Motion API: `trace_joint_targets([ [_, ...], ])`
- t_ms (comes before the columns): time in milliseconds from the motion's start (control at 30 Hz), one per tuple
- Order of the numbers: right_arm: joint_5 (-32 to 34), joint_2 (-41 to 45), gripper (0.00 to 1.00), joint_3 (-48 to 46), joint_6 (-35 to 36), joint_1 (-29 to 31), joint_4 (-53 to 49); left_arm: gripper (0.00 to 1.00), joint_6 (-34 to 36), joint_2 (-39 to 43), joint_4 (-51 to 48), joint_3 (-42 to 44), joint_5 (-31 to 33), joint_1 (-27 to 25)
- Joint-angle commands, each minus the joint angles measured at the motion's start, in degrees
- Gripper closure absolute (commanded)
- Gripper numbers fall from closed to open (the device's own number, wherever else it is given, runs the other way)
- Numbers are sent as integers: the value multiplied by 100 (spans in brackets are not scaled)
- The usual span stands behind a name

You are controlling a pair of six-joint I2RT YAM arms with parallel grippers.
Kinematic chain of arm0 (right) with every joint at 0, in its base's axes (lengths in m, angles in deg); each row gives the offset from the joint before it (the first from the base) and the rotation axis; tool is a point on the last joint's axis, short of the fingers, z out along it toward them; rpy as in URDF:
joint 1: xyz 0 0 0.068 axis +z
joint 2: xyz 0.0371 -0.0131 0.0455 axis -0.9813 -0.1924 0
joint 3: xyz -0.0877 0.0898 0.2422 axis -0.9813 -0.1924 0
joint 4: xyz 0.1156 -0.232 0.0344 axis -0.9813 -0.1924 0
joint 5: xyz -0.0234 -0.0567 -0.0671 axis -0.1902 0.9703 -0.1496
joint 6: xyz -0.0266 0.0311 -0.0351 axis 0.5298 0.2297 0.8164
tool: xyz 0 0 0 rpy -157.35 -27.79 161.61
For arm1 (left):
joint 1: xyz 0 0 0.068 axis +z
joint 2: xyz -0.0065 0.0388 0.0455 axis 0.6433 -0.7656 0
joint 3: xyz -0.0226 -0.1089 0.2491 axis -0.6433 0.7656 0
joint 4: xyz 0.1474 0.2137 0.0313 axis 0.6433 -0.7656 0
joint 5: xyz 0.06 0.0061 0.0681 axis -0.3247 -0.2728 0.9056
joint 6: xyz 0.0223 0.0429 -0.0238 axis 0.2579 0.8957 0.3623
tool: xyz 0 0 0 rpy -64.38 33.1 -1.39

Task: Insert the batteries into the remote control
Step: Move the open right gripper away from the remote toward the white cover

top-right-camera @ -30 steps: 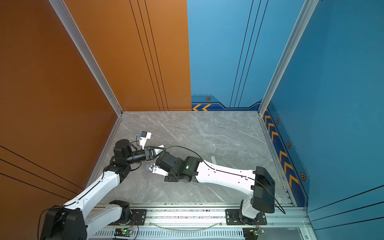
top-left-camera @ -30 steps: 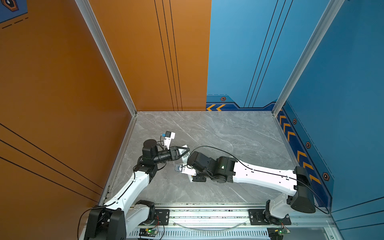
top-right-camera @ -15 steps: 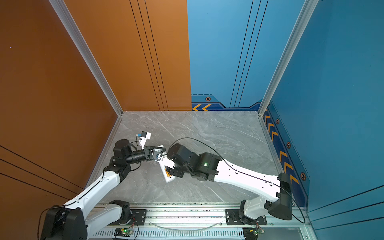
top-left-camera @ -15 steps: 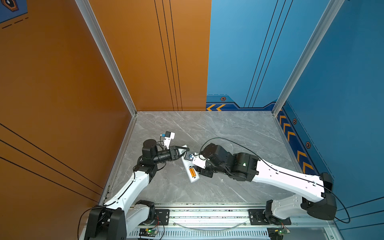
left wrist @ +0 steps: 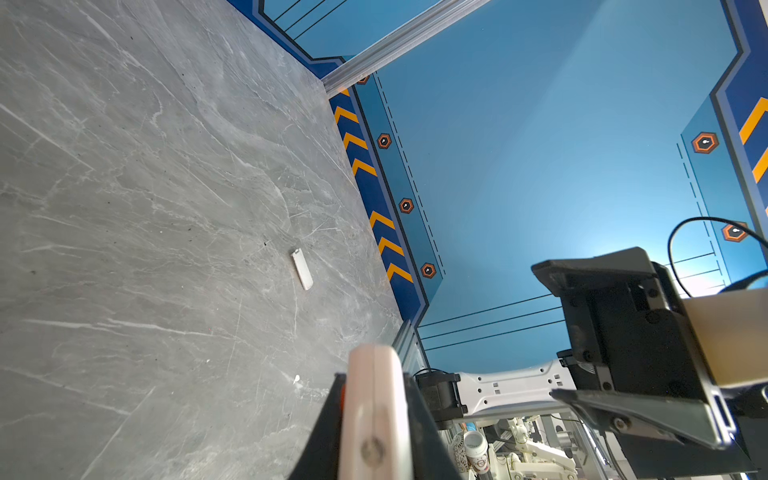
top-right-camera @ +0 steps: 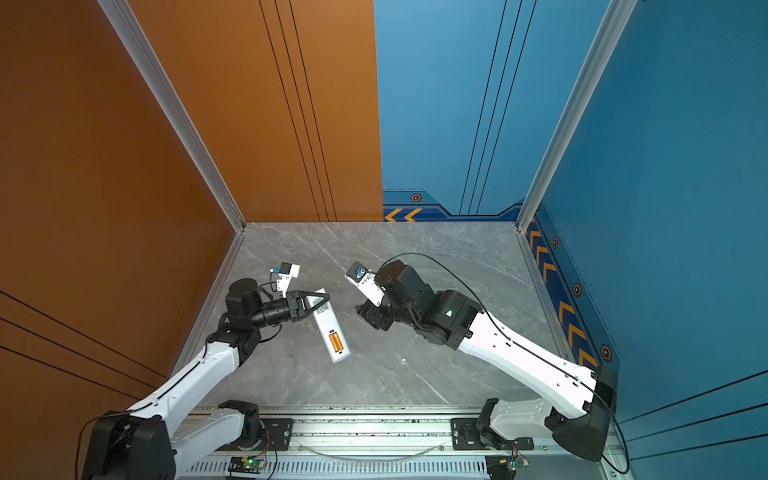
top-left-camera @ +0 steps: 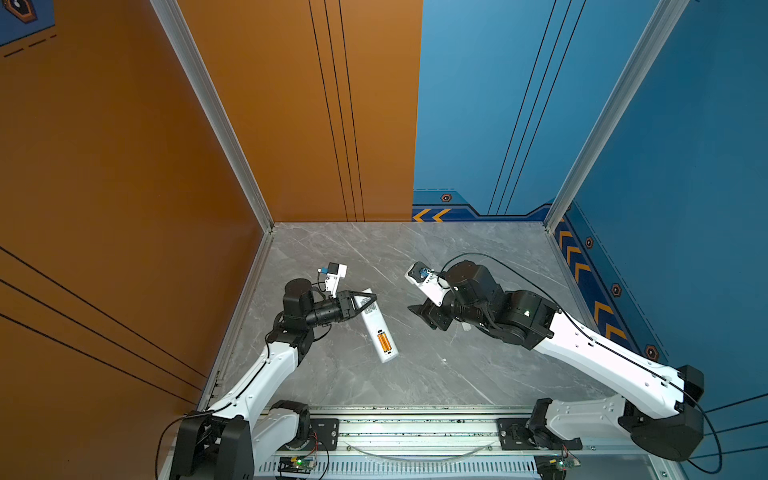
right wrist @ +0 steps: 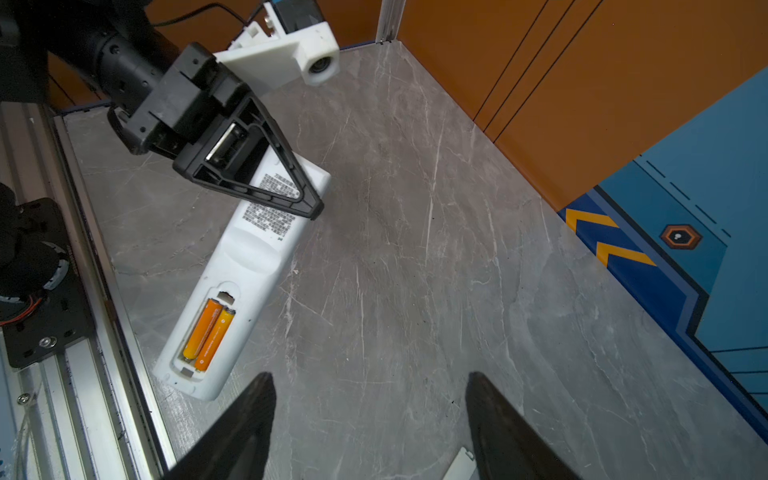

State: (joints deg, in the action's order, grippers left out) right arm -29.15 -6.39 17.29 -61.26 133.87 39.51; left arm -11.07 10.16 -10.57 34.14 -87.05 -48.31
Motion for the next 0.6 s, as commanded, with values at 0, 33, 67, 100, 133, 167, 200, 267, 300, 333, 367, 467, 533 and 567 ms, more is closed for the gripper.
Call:
trace_joint_targets([
  [0,-154,84,27,-66,-385,-175,-359,100,-23,116,151,79,39,62],
  [33,-172,81,26,-72,-430,-233,-400,100,-10,127,144,74,35,60],
  [67,-182,79,25,-83,-481,-302,-448,100,-2,133,136,78,35,60],
  [100,-182,75,25,-81,-516,-351,-482,100,9,141,128,75,35,65],
  [133,-184,71,24,-77,-562,-407,-530,100,25,161,127,81,35,68],
  [167,-185,66,24,-74,-606,-465,-574,100,35,182,127,83,42,63],
  [200,-191,53,23,-68,-654,-516,-606,100,44,204,115,79,53,65],
  [267,-231,36,21,-76,-782,-663,-677,100,105,248,31,73,78,69],
  [300,-251,16,21,-76,-833,-731,-702,100,137,263,-4,63,93,71],
  [333,-274,-7,20,-76,-914,-810,-740,100,166,276,-47,64,105,66],
  [367,-282,-31,19,-73,-992,-892,-787,100,187,277,-73,66,117,65],
  [467,-206,-170,19,-20,-1243,-1177,-1023,100,196,285,-75,64,114,69],
  [533,-245,-248,19,-4,-1367,-1388,-1158,100,205,309,-69,40,114,71],
  [567,-229,-284,19,-5,-1417,-1434,-1215,100,205,320,-69,44,114,71],
])
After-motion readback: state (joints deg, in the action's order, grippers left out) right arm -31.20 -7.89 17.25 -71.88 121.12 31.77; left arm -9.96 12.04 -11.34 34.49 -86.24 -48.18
